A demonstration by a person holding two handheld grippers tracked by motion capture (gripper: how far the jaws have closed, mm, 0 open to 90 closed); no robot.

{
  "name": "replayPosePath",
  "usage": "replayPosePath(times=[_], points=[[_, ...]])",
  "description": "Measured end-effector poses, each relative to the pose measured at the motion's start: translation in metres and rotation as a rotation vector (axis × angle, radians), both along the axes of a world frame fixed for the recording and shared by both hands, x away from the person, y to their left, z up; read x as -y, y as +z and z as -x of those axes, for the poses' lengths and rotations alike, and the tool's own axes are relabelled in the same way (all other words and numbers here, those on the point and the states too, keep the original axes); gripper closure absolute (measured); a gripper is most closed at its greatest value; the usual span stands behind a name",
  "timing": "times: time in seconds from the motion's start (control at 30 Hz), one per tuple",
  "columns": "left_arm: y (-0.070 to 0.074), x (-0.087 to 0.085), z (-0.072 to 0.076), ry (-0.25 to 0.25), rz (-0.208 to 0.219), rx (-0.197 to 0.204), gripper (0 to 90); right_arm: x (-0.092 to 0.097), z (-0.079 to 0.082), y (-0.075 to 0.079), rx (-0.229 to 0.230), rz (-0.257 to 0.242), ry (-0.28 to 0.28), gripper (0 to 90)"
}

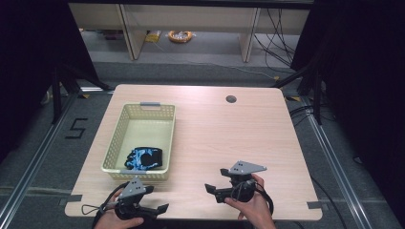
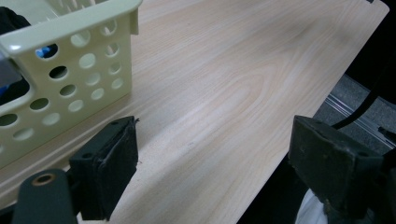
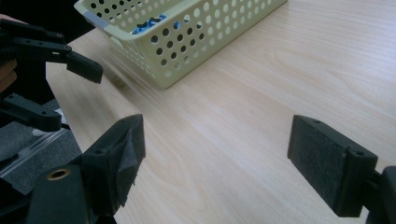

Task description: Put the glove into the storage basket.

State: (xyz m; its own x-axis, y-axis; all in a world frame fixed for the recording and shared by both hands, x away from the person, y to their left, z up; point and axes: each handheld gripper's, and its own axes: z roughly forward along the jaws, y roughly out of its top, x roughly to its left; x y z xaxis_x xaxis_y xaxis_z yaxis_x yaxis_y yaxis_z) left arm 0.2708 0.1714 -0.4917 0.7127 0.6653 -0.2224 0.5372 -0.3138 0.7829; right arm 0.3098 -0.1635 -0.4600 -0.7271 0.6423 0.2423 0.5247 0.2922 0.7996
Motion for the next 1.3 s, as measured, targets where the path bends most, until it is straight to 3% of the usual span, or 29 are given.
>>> replayPosePath(times=[0.3,0.37,0.4,0.43,0.5,0.53,0.57,0.6,0.63,0.67,0.7,0.73,0.77,0.8,0.83,0.9,0.93,0.97,1.03,1.07,1.13,1.23,1.3], points=[[-0.005,-0.001,-0.001,0.001,-0.006,-0.005,15.5,0.008,0.008,-0.007,-0.002,0.001,0.001,19.3],[-0.006,-0.001,0.0,0.007,-0.013,-0.005,15.5,0.009,0.011,-0.008,-0.011,0.013,-0.005,19.2],[-0.006,-0.002,-0.001,-0.015,-0.024,-0.018,15.5,0.008,0.013,-0.009,-0.034,-0.007,-0.01,19.1],[-0.009,0.0,0.0,-0.002,-0.008,-0.005,15.6,0.01,0.012,-0.011,-0.005,0.008,0.011,19.0],[-0.01,0.001,0.001,0.003,-0.009,-0.023,15.5,0.01,0.016,-0.011,-0.032,0.017,-0.006,18.6],[-0.01,0.0,0.0,-0.015,-0.023,-0.021,15.5,0.012,0.014,-0.013,-0.001,0.026,0.017,18.5],[-0.011,0.001,0.001,-0.01,-0.023,-0.003,15.6,0.011,0.015,-0.014,-0.013,0.035,0.001,18.2],[-0.01,-0.001,0.001,-0.033,-0.052,-0.025,15.6,0.012,0.016,-0.015,-0.011,0.029,0.008,17.8],[-0.012,0.001,0.002,-0.015,-0.029,-0.011,15.5,0.012,0.018,-0.015,-0.025,0.024,0.009,17.7],[-0.012,0.0,0.001,-0.033,-0.058,-0.012,15.5,0.013,0.02,-0.015,-0.036,0.037,-0.001,17.6],[-0.014,0.002,0.002,-0.019,-0.032,-0.008,15.6,0.013,0.02,-0.017,-0.027,0.033,0.01,17.6],[-0.014,0.001,0.002,-0.028,-0.04,-0.024,15.6,0.012,0.023,-0.017,-0.05,0.045,0.001,17.6],[-0.015,0.002,0.003,-0.01,-0.037,-0.021,15.6,0.013,0.022,-0.019,-0.022,0.051,0.012,17.6],[-0.015,0.002,0.003,-0.024,-0.04,-0.019,15.6,0.013,0.024,-0.019,-0.044,0.052,0.008,17.6],[-0.016,0.002,0.004,-0.026,-0.043,-0.013,15.6,0.014,0.025,-0.02,-0.021,0.072,-0.001,17.6],[-0.016,0.002,0.005,-0.031,-0.05,-0.017,15.6,0.014,0.025,-0.023,-0.028,0.064,0.026,17.6],[-0.016,0.0,0.005,-0.04,-0.067,-0.019,15.6,0.015,0.027,-0.022,-0.045,0.077,0.012,17.5],[-0.017,0.002,0.006,-0.034,-0.047,-0.015,15.6,0.014,0.029,-0.023,-0.046,0.081,-0.005,17.5],[-0.018,0.003,0.008,-0.024,-0.037,-0.031,15.6,0.015,0.03,-0.026,-0.045,0.079,0.021,17.5],[-0.018,0.001,0.007,-0.038,-0.074,-0.02,15.6,0.015,0.031,-0.026,-0.047,0.097,0.009,17.5],[-0.018,0.002,0.009,-0.034,-0.055,-0.011,15.6,0.015,0.033,-0.03,-0.037,0.112,0.013,17.4],[-0.019,0.001,0.01,-0.038,-0.1,-0.018,15.6,0.015,0.038,-0.033,-0.048,0.132,0.022,17.4],[-0.02,0.003,0.012,-0.033,-0.073,0.002,15.6,0.015,0.039,-0.035,-0.046,0.136,0.033,17.4]])
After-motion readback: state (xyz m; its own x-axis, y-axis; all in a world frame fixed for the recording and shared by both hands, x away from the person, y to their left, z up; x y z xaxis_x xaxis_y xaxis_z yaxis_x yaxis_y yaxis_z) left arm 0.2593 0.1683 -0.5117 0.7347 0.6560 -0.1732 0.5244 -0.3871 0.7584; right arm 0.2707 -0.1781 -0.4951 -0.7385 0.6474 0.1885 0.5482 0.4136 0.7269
